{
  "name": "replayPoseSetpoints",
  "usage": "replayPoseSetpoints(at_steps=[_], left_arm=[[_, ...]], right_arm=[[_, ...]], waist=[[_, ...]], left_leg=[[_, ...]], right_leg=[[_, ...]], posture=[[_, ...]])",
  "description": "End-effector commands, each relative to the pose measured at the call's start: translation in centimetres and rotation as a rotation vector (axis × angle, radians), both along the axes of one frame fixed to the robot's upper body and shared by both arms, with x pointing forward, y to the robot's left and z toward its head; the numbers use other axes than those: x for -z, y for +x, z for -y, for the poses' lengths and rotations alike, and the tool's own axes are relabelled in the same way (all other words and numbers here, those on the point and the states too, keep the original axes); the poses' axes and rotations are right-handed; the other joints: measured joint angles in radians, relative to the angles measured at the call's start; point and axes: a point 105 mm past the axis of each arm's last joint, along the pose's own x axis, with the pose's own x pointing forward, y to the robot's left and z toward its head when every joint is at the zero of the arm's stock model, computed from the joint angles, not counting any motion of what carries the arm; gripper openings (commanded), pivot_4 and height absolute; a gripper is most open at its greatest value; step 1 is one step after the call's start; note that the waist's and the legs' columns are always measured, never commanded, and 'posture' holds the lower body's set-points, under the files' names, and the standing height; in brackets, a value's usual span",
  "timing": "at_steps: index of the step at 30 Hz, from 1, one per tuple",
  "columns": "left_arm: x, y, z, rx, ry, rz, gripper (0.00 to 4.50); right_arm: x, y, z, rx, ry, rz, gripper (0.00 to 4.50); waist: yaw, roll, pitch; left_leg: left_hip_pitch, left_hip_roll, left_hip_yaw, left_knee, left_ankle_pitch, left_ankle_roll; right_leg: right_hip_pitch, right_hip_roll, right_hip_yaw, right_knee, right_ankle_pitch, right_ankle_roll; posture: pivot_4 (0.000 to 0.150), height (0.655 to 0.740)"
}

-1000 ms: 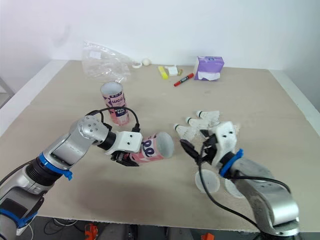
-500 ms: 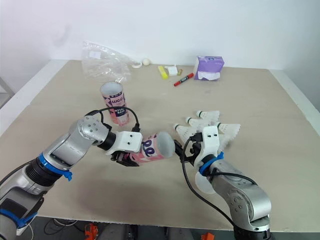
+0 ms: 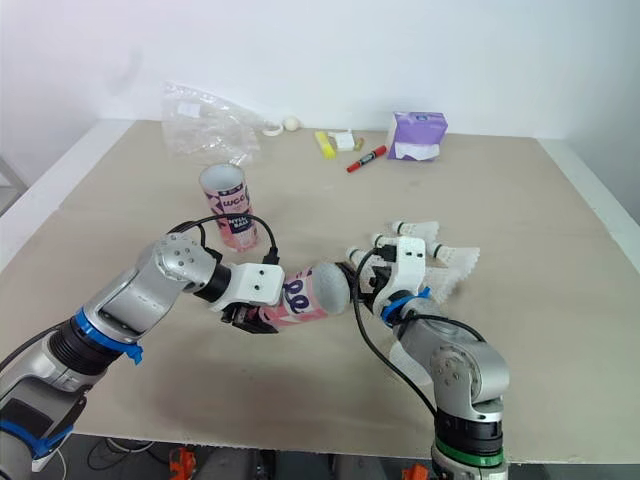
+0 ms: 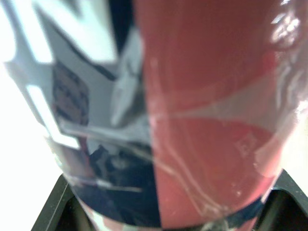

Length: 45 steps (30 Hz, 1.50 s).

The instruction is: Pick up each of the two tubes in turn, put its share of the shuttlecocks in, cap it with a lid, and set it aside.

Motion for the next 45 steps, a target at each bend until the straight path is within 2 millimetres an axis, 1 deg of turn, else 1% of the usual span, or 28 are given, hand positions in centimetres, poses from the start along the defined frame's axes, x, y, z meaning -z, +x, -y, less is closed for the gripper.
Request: replayPoseSetpoints(at_steps=[1, 6, 7, 8, 11, 13, 14, 15, 16, 20, 24, 27, 31, 32, 34, 36, 39, 42, 45], left_arm=[[1.2, -0.5, 0.0, -0.003, 0.018, -0.036, 2.87], [1.3, -0.4, 0.1, -0.006, 0.015, -0.036, 2.87], [1.3, -0.4, 0.1, -0.007, 0.013, -0.036, 2.87], [1.3, -0.4, 0.1, -0.008, 0.012, -0.036, 2.87], [1.4, -0.3, 0.1, -0.011, 0.012, -0.035, 2.87], [1.4, -0.3, 0.1, -0.014, 0.011, -0.036, 2.87], [1.4, -0.3, 0.1, -0.015, 0.010, -0.036, 2.87], [1.4, -0.2, 0.1, -0.016, 0.008, -0.035, 2.87], [1.4, -0.2, 0.2, -0.016, 0.007, -0.035, 2.87], [1.4, -0.2, 0.2, -0.016, 0.003, -0.035, 2.87], [1.5, -0.1, 0.2, -0.018, 0.004, -0.036, 2.87], [1.6, -0.1, 0.1, -0.017, 0.006, -0.037, 2.87], [1.7, 0.0, 0.2, -0.012, 0.007, -0.040, 2.87], [1.7, 0.0, 0.2, -0.010, 0.008, -0.041, 2.87], [1.8, 0.0, 0.2, -0.007, 0.009, -0.043, 2.87], [1.8, -0.1, 0.3, -0.001, 0.010, -0.045, 2.87], [1.8, 0.0, 0.4, 0.005, 0.011, -0.046, 2.87], [1.8, 0.0, 0.4, 0.009, 0.013, -0.046, 2.87], [1.8, 0.1, 0.4, 0.013, 0.015, -0.045, 2.87]], right_arm=[[-1.2, 0.7, 0.2, -0.011, 0.005, 0.037, 4.49], [-1.2, 1.3, 0.5, -0.013, 0.006, 0.032, 4.49], [-1.2, 1.3, 0.5, -0.014, 0.007, 0.030, 4.00], [-1.1, 1.4, 0.4, -0.015, 0.009, 0.027, 3.66], [-1.0, 1.6, 0.3, -0.013, 0.014, 0.024, 2.21], [-0.9, 1.7, 0.3, -0.009, 0.017, 0.023, 1.02], [-0.9, 1.7, 0.4, -0.007, 0.013, 0.024, 0.72], [-0.9, 1.8, 0.4, -0.007, 0.012, 0.026, 0.27], [-1.0, 1.8, 0.4, -0.006, 0.011, 0.027, 0.06], [-1.3, 1.8, 0.3, -0.022, 0.002, 0.048, 0.06], [-3.2, 0.9, 0.1, -0.102, -0.060, 0.123, 0.06], [-5.6, -0.3, 0.5, -0.154, -0.094, 0.198, 0.06], [-10.1, -3.2, 1.5, -0.305, -0.324, 0.423, 0.06], [-11.5, -4.0, 1.9, -0.344, -0.401, 0.512, 0.06], [-13.0, -5.9, 2.1, -0.452, -0.528, 0.625, 0.06], [-13.3, -7.9, 1.7, -0.595, -0.621, 0.693, 0.06], [-12.8, -10.1, 1.2, -0.751, -0.710, 0.740, 0.06], [-12.3, -10.8, 0.9, -0.817, -0.749, 0.753, 0.06], [-10.9, -11.1, 0.8, -0.875, -0.802, 0.717, 0.06]], waist=[[-0.001, 0.000, 0.000], [-0.001, 0.000, 0.000], [-0.001, 0.000, 0.000], [-0.001, 0.000, 0.000], [-0.001, 0.000, 0.000], [-0.001, 0.000, 0.000], [-0.001, 0.000, 0.000], [-0.001, 0.000, 0.000], [-0.001, 0.000, 0.000], [0.000, 0.000, 0.000], [0.000, 0.001, 0.000], [0.001, 0.002, 0.001], [0.003, 0.002, 0.001], [0.005, 0.003, 0.001], [0.006, 0.002, 0.001], [0.007, 0.002, 0.001], [0.007, 0.002, 0.001], [0.007, 0.002, 0.001], [0.007, 0.002, 0.001]], left_leg=[[0.000, 0.000, 0.000, 0.000, 0.000, 0.000], [0.000, 0.000, 0.000, 0.000, 0.000, 0.000], [0.000, 0.000, 0.000, 0.000, 0.000, 0.000], [0.000, 0.000, 0.000, 0.000, 0.000, 0.000], [0.000, 0.000, 0.000, 0.000, 0.000, 0.000], [0.000, 0.000, 0.000, 0.000, 0.000, 0.000], [0.000, 0.000, 0.000, 0.000, 0.000, 0.000], [0.000, 0.000, 0.000, 0.000, 0.000, 0.000], [0.000, 0.000, 0.000, 0.000, 0.000, 0.000], [0.000, 0.000, 0.000, 0.000, 0.000, 0.000], [0.000, -0.001, 0.000, 0.000, 0.000, 0.000], [0.000, -0.002, 0.000, 0.000, 0.000, 0.000], [0.000, -0.004, 0.000, 0.000, 0.000, 0.001], [0.000, -0.003, 0.000, 0.000, 0.000, 0.001], [-0.001, -0.005, -0.001, 0.000, 0.000, 0.002], [-0.001, -0.006, -0.001, 0.000, -0.001, 0.003], [-0.001, -0.006, -0.002, 0.000, -0.001, 0.004], [0.000, -0.006, -0.002, 0.001, -0.001, 0.004], [0.000, -0.006, -0.001, 0.001, -0.001, 0.004]], right_leg=[[0.000, 0.000, 0.000, 0.000, 0.000, 0.000], [0.000, 0.000, 0.000, 0.000, 0.000, 0.000], [0.000, 0.000, 0.000, 0.000, 0.000, 0.000], [0.000, 0.000, 0.000, 0.000, 0.000, 0.000], [0.000, 0.000, 0.000, 0.000, 0.000, 0.000], [0.000, 0.000, 0.000, 0.000, 0.000, 0.000], [0.000, 0.000, 0.000, 0.000, 0.000, 0.000], [0.000, 0.000, 0.000, 0.000, 0.000, 0.000], [0.000, 0.000, 0.000, 0.000, 0.000, 0.000], [0.000, 0.000, 0.000, 0.000, 0.000, 0.000], [0.000, -0.001, 0.000, 0.000, 0.000, 0.001], [0.001, -0.002, 0.000, 0.000, 0.000, 0.001], [0.001, -0.004, 0.000, -0.001, 0.000, 0.002], [0.001, -0.004, 0.000, -0.001, 0.000, 0.002], [0.001, -0.005, -0.001, -0.002, -0.001, 0.003], [0.002, -0.005, -0.001, -0.002, -0.002, 0.005], [0.002, -0.005, -0.002, -0.002, -0.002, 0.005], [0.003, -0.006, -0.001, -0.002, -0.002, 0.006], [0.003, -0.007, -0.002, -0.002, -0.001, 0.006]], posture=[[0.150, 0.7400], [0.150, 0.7400], [0.150, 0.7400], [0.150, 0.7400], [0.150, 0.7400], [0.150, 0.7400], [0.150, 0.7400], [0.150, 0.7400], [0.150, 0.7400], [0.150, 0.7400], [0.150, 0.7400], [0.150, 0.7400], [0.150, 0.7400], [0.150, 0.7400], [0.150, 0.7400], [0.150, 0.7400], [0.150, 0.7400], [0.150, 0.7400], [0.150, 0.7400]])
